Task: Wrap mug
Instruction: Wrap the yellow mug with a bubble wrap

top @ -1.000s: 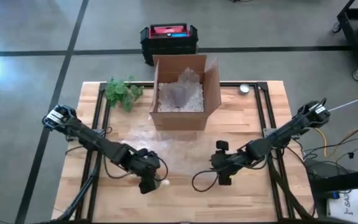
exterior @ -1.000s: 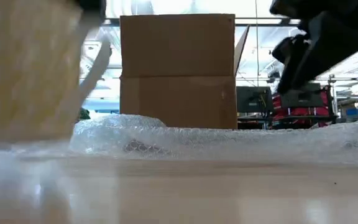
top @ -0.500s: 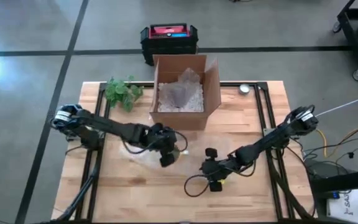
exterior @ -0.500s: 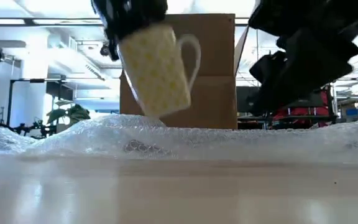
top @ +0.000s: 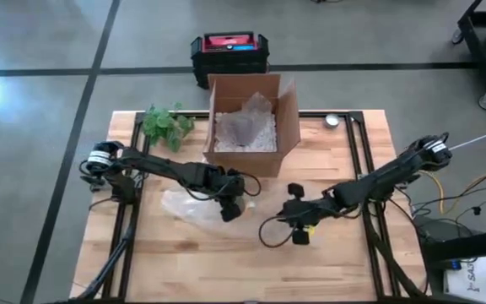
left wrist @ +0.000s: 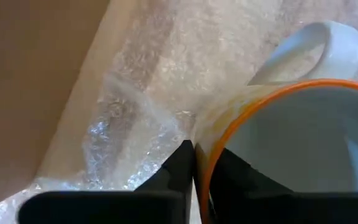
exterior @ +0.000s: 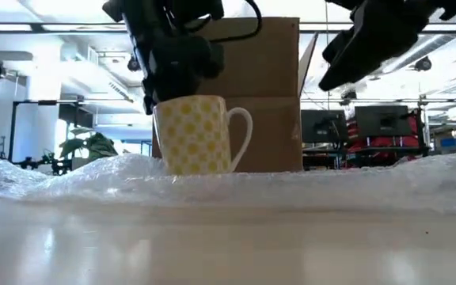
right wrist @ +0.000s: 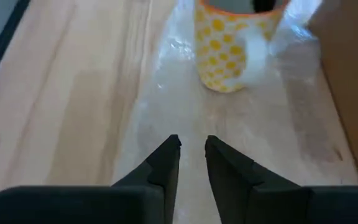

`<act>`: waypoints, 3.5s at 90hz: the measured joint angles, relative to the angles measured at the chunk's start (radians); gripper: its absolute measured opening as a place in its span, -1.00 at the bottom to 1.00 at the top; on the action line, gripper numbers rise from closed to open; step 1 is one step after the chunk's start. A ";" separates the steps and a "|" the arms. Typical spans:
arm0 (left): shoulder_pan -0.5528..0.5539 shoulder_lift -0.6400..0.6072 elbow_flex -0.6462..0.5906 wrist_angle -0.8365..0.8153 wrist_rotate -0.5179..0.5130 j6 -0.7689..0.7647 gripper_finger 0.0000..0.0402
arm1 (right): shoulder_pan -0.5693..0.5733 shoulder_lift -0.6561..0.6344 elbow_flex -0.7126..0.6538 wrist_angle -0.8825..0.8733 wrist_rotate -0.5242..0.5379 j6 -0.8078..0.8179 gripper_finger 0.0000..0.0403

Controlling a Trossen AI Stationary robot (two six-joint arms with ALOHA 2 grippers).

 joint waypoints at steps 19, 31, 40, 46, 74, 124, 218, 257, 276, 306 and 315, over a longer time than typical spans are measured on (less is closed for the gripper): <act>0.005 -0.017 0.094 -0.064 0.029 0.016 -0.29 | -0.046 -0.016 0.000 -0.065 0.003 0.019 -0.61; -0.022 -0.059 0.188 -0.205 0.001 0.014 -0.07 | -0.073 -0.025 -0.001 -0.131 0.003 0.019 -0.47; -0.071 -0.095 0.205 -0.314 -0.079 -0.013 0.01 | -0.087 -0.027 -0.001 -0.142 0.002 0.018 -0.36; -0.111 -0.122 0.182 -0.387 -0.138 -0.059 0.04 | -0.091 -0.027 -0.001 -0.126 0.000 -0.002 -0.29; -0.296 -0.277 -0.187 -0.185 -0.180 -0.320 -0.10 | -0.100 0.011 0.000 0.123 -0.029 -0.243 -0.13; -0.334 -0.383 -0.550 0.302 -0.190 -0.431 -0.38 | -0.235 0.323 0.000 0.450 -0.155 -0.236 -0.34; -0.334 -0.382 -0.585 0.417 -0.242 -0.404 -0.47 | -0.252 0.125 -0.001 0.318 -0.159 -0.277 -0.81; -0.334 -0.382 -0.585 0.419 -0.242 -0.404 -0.52 | -0.252 -0.330 -0.175 -0.152 0.077 -0.112 -0.81; -0.334 -0.382 -0.585 0.435 -0.249 -0.404 -0.58 | -0.253 -0.523 -0.346 -0.165 0.241 -0.007 -0.81; -0.334 -0.382 -0.585 0.454 -0.265 -0.404 -0.62 | -0.254 -0.607 -0.508 -0.159 0.376 0.098 -0.81; -0.334 -0.382 -0.585 0.459 -0.265 -0.403 -0.63 | -0.255 -0.605 -0.532 -0.152 0.410 0.124 -0.81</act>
